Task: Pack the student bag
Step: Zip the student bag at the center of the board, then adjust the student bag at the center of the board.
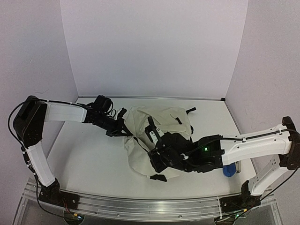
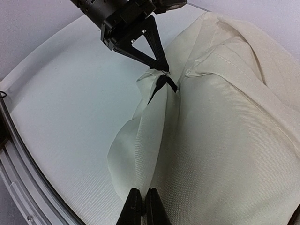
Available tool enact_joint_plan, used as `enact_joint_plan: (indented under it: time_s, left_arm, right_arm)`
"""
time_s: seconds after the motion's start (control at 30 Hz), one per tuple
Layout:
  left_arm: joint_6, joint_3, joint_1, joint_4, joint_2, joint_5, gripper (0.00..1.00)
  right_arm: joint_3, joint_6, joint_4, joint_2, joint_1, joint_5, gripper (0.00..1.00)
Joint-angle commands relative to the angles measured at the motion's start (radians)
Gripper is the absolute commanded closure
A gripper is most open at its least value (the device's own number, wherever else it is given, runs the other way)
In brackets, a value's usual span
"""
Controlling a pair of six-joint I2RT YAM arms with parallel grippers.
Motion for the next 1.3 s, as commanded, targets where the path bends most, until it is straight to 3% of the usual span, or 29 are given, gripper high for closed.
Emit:
enact_joint_plan:
  time_s: [0.0,0.1,0.23,0.43,0.53,0.6,0.87,0.97,1.07,1.27]
  left_arm:
    - [0.03,-0.003,0.156,0.09,-0.014,-0.365,1.0]
    - [0.034,-0.016,0.156,0.067,-0.053,-0.373,0.99]
    - [0.015,-0.056,0.156,0.053,-0.134,-0.402,0.85]
    - [-0.102,-0.16,0.155,0.076,-0.306,-0.375,0.32]
    - [-0.19,-0.245,0.154,0.119,-0.387,-0.301,0.16]
    - [-0.246,-0.298,0.151,0.14,-0.429,-0.253,0.12]
    - [-0.376,-0.423,0.085,0.132,-0.543,-0.195,0.08]
    - [-0.404,-0.445,0.07,0.118,-0.568,-0.194,0.15]
    - [-0.432,-0.472,0.055,0.127,-0.567,-0.185,0.28]
    - [-0.452,-0.483,0.015,0.174,-0.527,-0.182,0.51]
  right_arm:
    - [0.106,0.067,-0.005,-0.02,0.084,0.11,0.5]
    - [0.122,0.094,-0.013,-0.019,0.082,0.171,0.3]
    - [0.137,0.139,-0.06,-0.017,0.046,0.213,0.11]
    - [0.095,0.172,-0.105,-0.035,-0.145,0.095,0.04]
    - [0.069,0.154,-0.104,-0.048,-0.246,0.054,0.02]
    - [0.067,0.126,-0.098,-0.045,-0.315,0.028,0.02]
    - [0.118,0.015,-0.022,-0.003,-0.519,-0.163,0.03]
    - [0.151,-0.011,-0.011,0.028,-0.569,-0.21,0.1]
    - [0.173,-0.021,-0.007,0.071,-0.633,-0.257,0.13]
    - [0.216,-0.032,0.012,0.157,-0.7,-0.327,0.13]
